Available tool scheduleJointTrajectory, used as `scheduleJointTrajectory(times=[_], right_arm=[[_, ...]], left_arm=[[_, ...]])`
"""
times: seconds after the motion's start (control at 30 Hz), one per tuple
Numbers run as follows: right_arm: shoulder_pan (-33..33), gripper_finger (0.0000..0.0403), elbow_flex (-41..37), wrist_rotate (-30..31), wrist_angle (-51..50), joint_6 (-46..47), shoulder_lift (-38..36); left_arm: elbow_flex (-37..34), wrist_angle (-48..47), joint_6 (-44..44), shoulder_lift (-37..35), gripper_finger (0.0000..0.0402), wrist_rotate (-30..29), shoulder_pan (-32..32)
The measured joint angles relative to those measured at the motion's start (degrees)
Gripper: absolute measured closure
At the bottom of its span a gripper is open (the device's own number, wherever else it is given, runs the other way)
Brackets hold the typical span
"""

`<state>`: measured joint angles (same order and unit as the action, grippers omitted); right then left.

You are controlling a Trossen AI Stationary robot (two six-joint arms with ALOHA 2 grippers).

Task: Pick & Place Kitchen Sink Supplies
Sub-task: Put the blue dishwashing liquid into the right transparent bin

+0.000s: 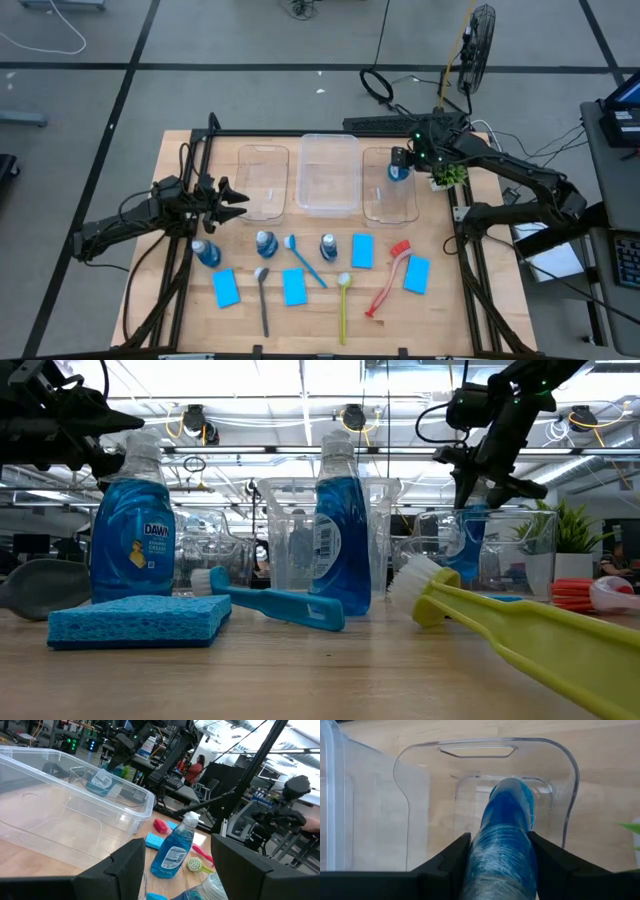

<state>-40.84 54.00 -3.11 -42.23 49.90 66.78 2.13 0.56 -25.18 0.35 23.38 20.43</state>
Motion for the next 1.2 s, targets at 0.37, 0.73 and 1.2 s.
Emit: scheduleJointTrajectory(times=[0.37, 0.73, 1.2], right_arm=[[0.0, 0.0241, 0.0, 1.6, -0.8, -1.6, 1.3], [0.0, 0.0241, 0.0, 1.6, 0.7, -2.7, 3.2], [0.0, 0.0201, 0.0, 1.6, 1.1, -3.1, 4.9]], left_arm=[[0.0, 0.0, -0.1, 0.0, 0.0174, 0.0, 0.0], [0.0, 0.0, -0.1, 0.0, 0.0174, 0.0, 0.0], [0.0, 0.0, 0.9, 0.0, 0.0174, 0.0, 0.0]])
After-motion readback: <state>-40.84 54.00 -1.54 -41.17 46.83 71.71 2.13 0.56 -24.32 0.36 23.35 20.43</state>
